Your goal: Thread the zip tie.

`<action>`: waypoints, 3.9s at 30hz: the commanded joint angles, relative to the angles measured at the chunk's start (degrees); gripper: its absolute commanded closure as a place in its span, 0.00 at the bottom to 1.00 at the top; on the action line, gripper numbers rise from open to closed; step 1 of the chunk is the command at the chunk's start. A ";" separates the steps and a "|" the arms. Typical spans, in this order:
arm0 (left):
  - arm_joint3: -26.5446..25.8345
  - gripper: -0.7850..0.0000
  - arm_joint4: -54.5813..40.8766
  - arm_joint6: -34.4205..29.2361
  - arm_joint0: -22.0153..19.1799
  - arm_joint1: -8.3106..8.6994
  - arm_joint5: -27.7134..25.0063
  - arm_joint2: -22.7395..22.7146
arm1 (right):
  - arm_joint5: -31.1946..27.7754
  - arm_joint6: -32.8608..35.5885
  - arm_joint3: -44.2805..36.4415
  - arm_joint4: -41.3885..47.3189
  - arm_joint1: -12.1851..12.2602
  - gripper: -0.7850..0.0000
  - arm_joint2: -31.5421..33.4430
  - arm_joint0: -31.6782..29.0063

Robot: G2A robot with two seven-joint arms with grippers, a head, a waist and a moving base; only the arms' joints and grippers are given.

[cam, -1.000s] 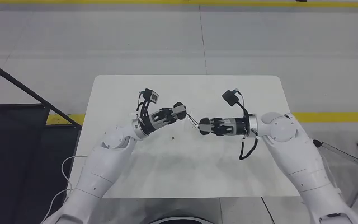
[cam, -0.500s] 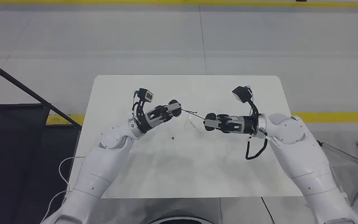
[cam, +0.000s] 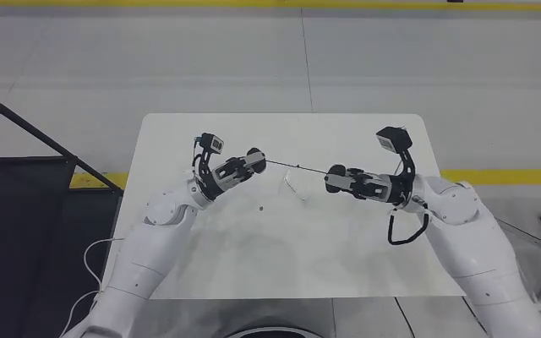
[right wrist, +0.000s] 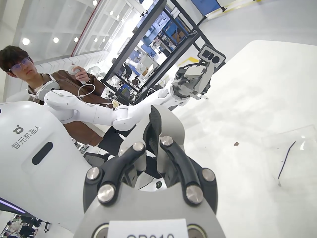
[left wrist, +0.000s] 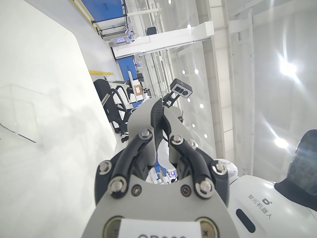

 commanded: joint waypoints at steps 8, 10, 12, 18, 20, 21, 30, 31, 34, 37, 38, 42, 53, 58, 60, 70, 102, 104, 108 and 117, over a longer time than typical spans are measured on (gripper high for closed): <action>-0.18 1.00 0.02 0.11 0.22 0.04 0.20 -0.15 | -0.30 -0.30 -0.53 0.94 1.52 1.00 -1.34 0.11; -0.18 1.00 0.03 0.14 0.21 0.03 0.19 -0.12 | -0.31 -0.30 -0.49 1.11 1.74 1.00 -1.91 0.46; -0.14 1.00 0.01 0.13 0.19 0.02 0.31 -0.10 | -0.19 -0.19 -0.38 0.82 1.99 1.00 -2.47 0.91; 0.09 0.00 -0.06 1.82 0.24 0.08 1.22 -0.74 | -0.03 -0.04 -0.75 -9.45 2.92 1.00 -2.80 3.53; -0.05 0.00 1.52 3.65 0.44 0.24 1.66 -1.36 | 0.19 0.18 -2.77 -16.33 3.18 1.00 -2.49 4.62; -0.36 0.00 2.03 4.55 0.61 0.29 2.09 -1.62 | 0.80 -0.11 -4.04 -19.73 3.25 1.00 -2.33 4.97; -3.98 0.00 6.83 12.08 3.84 1.05 5.81 -4.76 | 17.54 1.24 -18.19 -55.28 2.41 1.00 -9.24 8.40; -3.98 0.00 6.83 12.08 3.84 1.05 5.81 -4.76 | 19.47 1.33 -18.60 -57.72 2.05 1.00 -10.74 9.05; -3.98 0.00 6.83 12.08 3.84 1.05 5.81 -4.76 | 22.31 0.27 -18.29 -59.80 1.31 1.00 -12.88 10.29; -3.98 0.00 6.83 12.08 3.84 1.05 5.81 -4.76 | 22.31 0.27 -18.29 -59.80 1.31 1.00 -12.88 10.29; -3.98 0.00 6.83 12.08 3.84 1.05 5.81 -4.76 | 22.31 0.27 -18.29 -59.80 1.31 1.00 -12.88 10.29; -3.98 0.00 6.83 12.08 3.84 1.05 5.81 -4.76 | 22.31 0.27 -18.29 -59.80 1.31 1.00 -12.88 10.29; -7.36 0.00 17.43 31.76 6.22 0.47 8.39 -4.05 | 31.10 4.71 -26.39 -81.63 0.62 1.00 -18.11 11.38; -9.62 0.00 25.65 40.94 7.78 0.06 8.33 -2.73 | 35.34 12.82 -27.11 -93.34 -1.52 1.00 -25.43 14.74; -10.33 0.00 28.26 43.90 8.29 -0.10 8.17 -2.34 | 36.10 15.85 -25.70 -95.84 -2.76 1.00 -28.38 16.50; -10.96 0.00 29.01 46.08 8.82 -0.36 7.41 -1.87 | 35.94 21.74 -16.04 -95.67 -9.27 1.00 -37.42 22.99; -10.96 0.00 29.01 46.08 8.82 -0.36 7.41 -1.87 | 29.52 25.67 -2.36 -96.66 -19.86 0.78 -42.83 26.12; -10.96 0.00 29.01 46.08 8.82 -0.36 7.41 -1.87 | 29.27 25.67 -2.43 -96.89 -19.96 0.78 -42.45 25.87; -10.96 0.00 29.01 46.08 8.82 -0.36 7.41 -1.87 | 28.84 25.67 -2.62 -97.41 -20.06 0.68 -41.64 25.36; -10.96 0.00 29.01 46.08 8.82 -0.36 7.41 -1.87 | 30.36 25.67 -4.38 -99.20 -19.57 0.31 -38.20 24.23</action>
